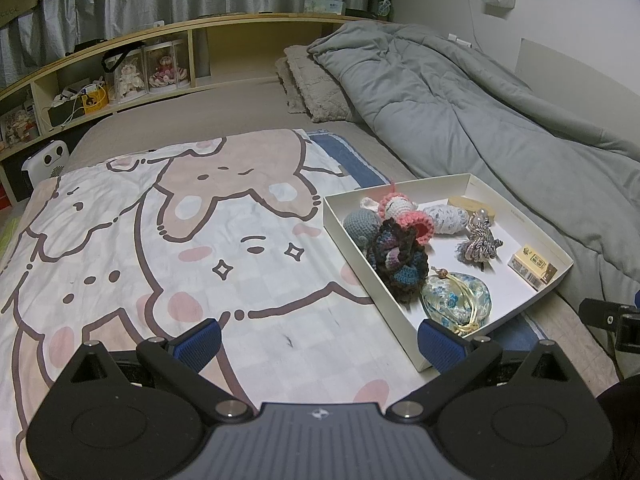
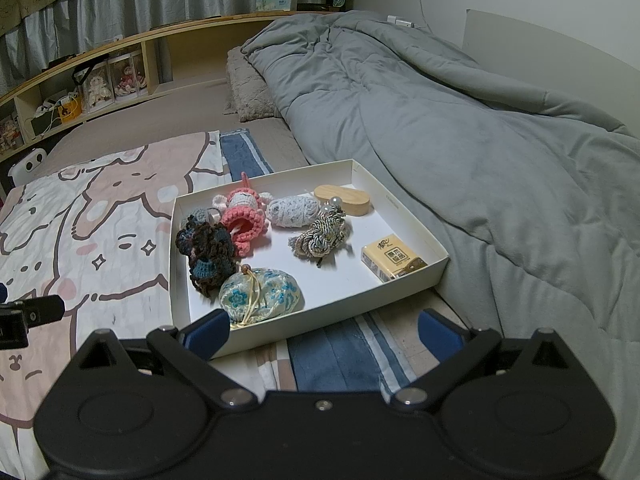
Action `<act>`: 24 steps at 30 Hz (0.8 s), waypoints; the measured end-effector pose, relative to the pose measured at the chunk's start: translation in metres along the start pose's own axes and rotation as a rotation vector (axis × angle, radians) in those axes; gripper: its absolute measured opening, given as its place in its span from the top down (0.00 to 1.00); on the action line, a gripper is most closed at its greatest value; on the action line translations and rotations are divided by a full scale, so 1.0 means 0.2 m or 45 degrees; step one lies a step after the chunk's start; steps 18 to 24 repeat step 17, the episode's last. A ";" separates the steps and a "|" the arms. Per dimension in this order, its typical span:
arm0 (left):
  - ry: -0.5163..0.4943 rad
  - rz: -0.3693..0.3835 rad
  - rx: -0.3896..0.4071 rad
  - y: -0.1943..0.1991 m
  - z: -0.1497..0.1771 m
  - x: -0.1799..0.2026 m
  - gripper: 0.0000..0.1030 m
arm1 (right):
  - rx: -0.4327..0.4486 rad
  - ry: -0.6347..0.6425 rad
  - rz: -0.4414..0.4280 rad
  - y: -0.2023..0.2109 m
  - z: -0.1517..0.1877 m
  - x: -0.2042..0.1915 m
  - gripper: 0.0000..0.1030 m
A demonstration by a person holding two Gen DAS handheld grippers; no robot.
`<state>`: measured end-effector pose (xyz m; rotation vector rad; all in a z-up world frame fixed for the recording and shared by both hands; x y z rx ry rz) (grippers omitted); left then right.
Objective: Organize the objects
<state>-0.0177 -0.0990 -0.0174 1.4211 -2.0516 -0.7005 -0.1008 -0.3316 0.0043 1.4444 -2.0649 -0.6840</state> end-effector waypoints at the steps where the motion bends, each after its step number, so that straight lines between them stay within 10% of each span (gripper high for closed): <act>1: 0.000 0.000 0.000 0.00 0.00 0.00 0.00 | 0.000 0.000 0.000 0.00 0.00 0.00 0.01; 24: 0.005 0.006 -0.011 -0.01 0.02 0.00 0.00 | -0.001 -0.001 -0.001 0.00 0.00 0.00 0.01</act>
Point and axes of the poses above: each gripper's, at about its wrist camera, not at the fingertips, and y roughly against the way its jaws point, x to its right, z to its underside, the point moved 2 cm from there along -y, roughly the way its jaws point, and after that the axes turned 8 degrees about y, right-handed, at the moved point
